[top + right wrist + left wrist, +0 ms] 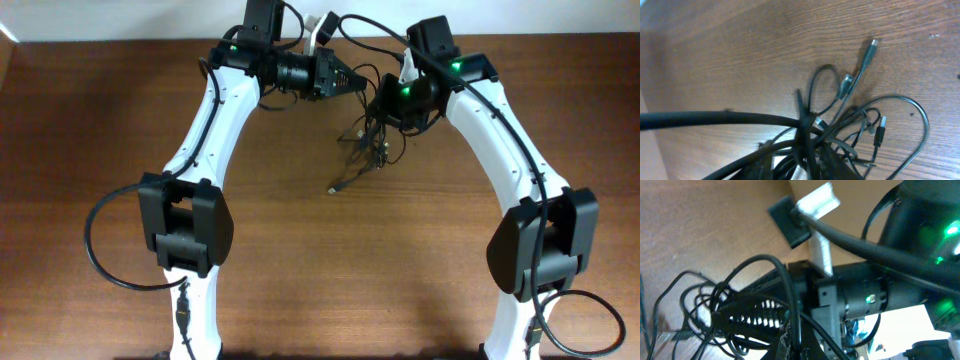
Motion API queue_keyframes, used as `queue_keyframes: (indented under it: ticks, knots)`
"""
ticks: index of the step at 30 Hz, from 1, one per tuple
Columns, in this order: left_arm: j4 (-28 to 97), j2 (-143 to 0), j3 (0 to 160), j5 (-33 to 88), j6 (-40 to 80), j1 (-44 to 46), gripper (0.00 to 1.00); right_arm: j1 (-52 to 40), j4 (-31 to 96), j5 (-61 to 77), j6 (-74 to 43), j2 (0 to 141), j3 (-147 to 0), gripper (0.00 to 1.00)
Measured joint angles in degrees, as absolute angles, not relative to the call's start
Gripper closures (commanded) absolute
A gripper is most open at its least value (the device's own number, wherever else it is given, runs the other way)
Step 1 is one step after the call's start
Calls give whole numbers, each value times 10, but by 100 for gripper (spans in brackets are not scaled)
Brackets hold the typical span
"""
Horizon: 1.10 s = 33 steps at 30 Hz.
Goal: Untangle cables
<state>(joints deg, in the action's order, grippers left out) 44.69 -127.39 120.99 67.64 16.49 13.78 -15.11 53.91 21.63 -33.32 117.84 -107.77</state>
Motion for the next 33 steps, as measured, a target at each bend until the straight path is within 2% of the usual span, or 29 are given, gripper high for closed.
queue_keyframes:
  ticks: [1, 5, 9, 13, 16, 18, 19, 23, 25, 28, 29, 33]
  knots:
    - [433, -1274, 1210, 677, 172, 138, 100, -151, 535, 217, -336, 1182, -1078, 92]
    - [417, -1274, 1210, 659, 183, 134, 100, -151, 535, 219, -338, 1185, -1078, 96]
    - [461, -1274, 1210, 523, 185, 102, 100, -151, 553, 224, -307, 1186, -1080, 96]
    - [553, -1274, 1211, 377, 182, 66, 100, -138, 630, 272, -195, 1186, -1100, 96]
    - [604, -1272, 1213, 344, 175, 46, 100, -120, 654, 317, -152, 1160, -1129, 96]
    - [616, -1259, 1218, 313, 161, 42, 100, -64, 675, 343, -133, 1110, -1137, 96]
    - [613, -1257, 1219, 222, 151, 10, 100, 1, 688, 342, -133, 1077, -1139, 96]
    - [613, -1260, 1219, 88, 145, -70, 100, 155, 728, 343, -132, 1014, -1154, 96]
    - [614, -1260, 1219, 57, 143, -77, 100, 184, 750, 357, -130, 1000, -1159, 96]
    - [615, -1260, 1219, 75, 129, -62, 100, 185, 772, 367, -112, 1000, -1159, 96]
    - [615, -1260, 1219, 94, 116, -55, 100, 179, 775, 369, -104, 1000, -1159, 95]
    - [596, -1260, 1219, 254, 36, -29, 100, 124, 776, 367, -88, 1001, -1159, 67]
